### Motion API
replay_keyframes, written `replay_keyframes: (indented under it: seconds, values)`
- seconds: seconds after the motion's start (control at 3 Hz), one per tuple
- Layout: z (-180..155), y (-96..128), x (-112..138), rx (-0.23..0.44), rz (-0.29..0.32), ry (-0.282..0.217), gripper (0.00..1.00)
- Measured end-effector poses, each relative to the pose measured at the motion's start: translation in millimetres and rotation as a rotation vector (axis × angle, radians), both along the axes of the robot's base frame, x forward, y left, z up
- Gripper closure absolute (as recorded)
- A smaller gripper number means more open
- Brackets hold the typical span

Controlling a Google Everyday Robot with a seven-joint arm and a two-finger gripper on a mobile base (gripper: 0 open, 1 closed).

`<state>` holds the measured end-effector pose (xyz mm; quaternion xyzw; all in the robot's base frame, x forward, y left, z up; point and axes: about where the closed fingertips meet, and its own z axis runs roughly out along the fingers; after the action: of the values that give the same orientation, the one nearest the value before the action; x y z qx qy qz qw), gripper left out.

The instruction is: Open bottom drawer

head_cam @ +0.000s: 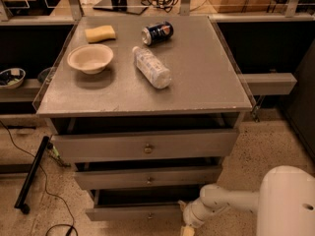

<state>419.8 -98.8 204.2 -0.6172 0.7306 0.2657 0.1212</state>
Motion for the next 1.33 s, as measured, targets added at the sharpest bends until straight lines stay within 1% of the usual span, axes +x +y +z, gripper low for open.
replay_keyframes:
  seconds: [0.67,1.33]
  values:
    - [2.9,0.6,0.3,0.012,0.002,0.007,0.00]
    - [6.4,2.2,-8.1,0.046,0.009,0.029,0.00]
